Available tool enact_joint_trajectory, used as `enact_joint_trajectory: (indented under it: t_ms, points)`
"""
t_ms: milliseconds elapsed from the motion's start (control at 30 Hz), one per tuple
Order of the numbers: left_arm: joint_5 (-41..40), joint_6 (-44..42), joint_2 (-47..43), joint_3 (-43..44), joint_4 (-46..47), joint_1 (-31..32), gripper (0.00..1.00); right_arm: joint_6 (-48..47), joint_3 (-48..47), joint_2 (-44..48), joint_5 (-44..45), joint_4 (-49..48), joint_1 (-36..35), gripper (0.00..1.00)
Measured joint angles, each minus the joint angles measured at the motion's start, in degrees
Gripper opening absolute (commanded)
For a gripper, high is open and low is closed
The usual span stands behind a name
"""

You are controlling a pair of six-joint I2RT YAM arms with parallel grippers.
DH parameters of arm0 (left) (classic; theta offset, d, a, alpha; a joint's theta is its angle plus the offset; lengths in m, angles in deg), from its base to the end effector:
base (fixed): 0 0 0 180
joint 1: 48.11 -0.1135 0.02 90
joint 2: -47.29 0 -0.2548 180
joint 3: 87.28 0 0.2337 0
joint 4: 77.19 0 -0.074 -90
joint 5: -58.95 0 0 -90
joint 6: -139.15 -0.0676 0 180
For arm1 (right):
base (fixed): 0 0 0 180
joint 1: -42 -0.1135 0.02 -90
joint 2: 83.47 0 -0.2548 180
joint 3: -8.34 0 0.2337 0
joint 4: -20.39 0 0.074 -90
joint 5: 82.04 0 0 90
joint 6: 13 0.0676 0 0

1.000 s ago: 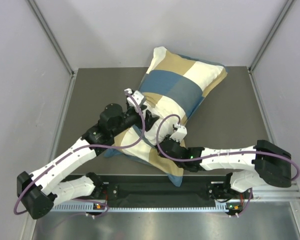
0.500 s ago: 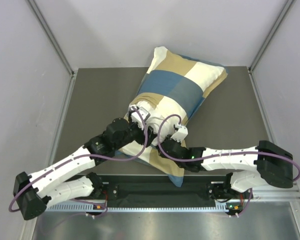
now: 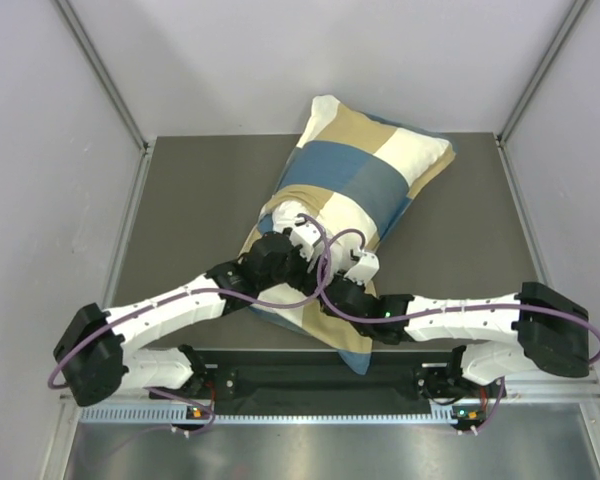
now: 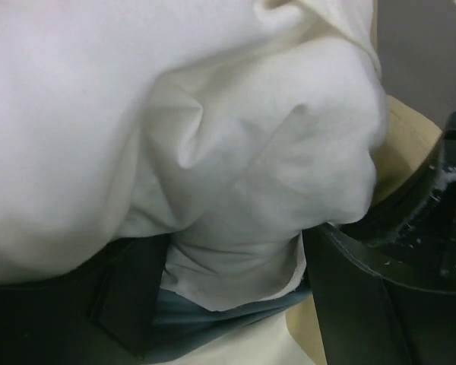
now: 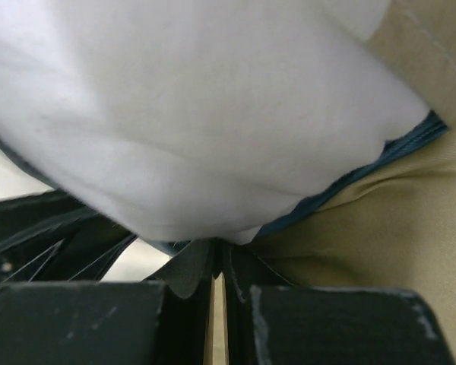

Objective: Remove the pillowcase from the pillow
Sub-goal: Pull out the pillow

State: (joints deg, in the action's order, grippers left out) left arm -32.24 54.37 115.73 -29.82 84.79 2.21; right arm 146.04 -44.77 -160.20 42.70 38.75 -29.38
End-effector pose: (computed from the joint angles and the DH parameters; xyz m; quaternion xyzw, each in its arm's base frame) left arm 0.1796 -0.2143 0.2373 0.3255 0.7977 -0.2285 0.4532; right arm 0.1233 0.2454 0.1812 0.1036 0.8741 0.2731 0.3881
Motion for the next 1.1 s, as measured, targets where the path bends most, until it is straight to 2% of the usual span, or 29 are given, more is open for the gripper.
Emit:
enact_joint_trajectory:
  t_ms: [67, 100, 167, 200, 267, 300, 500, 633, 900, 1100]
  points:
    - [-0.26, -0.24, 2.75, 1.2, 0.46, 0.04, 0.69, 0.02, 0.0, 0.35, 0.48, 0.94, 0.0, 0.0]
    - [-0.44, -0.37, 4.13, 1.9, 0.66, 0.09, 0.56, 0.02, 0.0, 0.55, 0.85, 1.46, 0.0, 0.0]
    - [-0.9, -0.68, 7.04, 3.43, 0.79, 0.11, 0.4, 0.07, 0.0, 1.09, 1.42, 2.69, -0.02, 0.0]
    - [-1.03, -0.66, 8.41, 4.2, 0.85, 0.17, 0.23, 0.07, 0.0, 1.44, 1.6, 3.39, -0.02, 0.0]
    - [-0.96, -0.59, 10.8, 5.44, 0.85, 0.37, 0.11, 0.17, 0.35, 2.23, 1.97, 4.15, -0.07, 0.0]
    - [-0.72, -0.72, 11.72, 5.95, 0.83, 0.5, 0.0, 0.37, 0.61, 2.73, 2.16, 4.63, -0.11, 0.0]
    - [0.15, -0.61, 14.45, 9.35, -1.38, 0.96, 0.0, 2.19, 2.78, 4.98, 3.32, 4.85, -0.5, 0.0]
    - [0.74, 0.31, 15.45, 13.6, -7.21, 0.09, 0.0, 4.24, 3.02, 4.07, 5.7, 3.63, -1.81, 0.0]
    - [7.54, 3.69, 16.24, 21.7, -20.79, -7.32, 0.0, 9.75, 1.73, -1.75, 11.8, -3.45, -5.51, 0.0]
    - [14.64, 4.5, 17.77, 26.93, -28.24, -13.53, 0.0, 13.27, 1.44, -2.21, 12.79, -7.28, -6.54, 0.0]
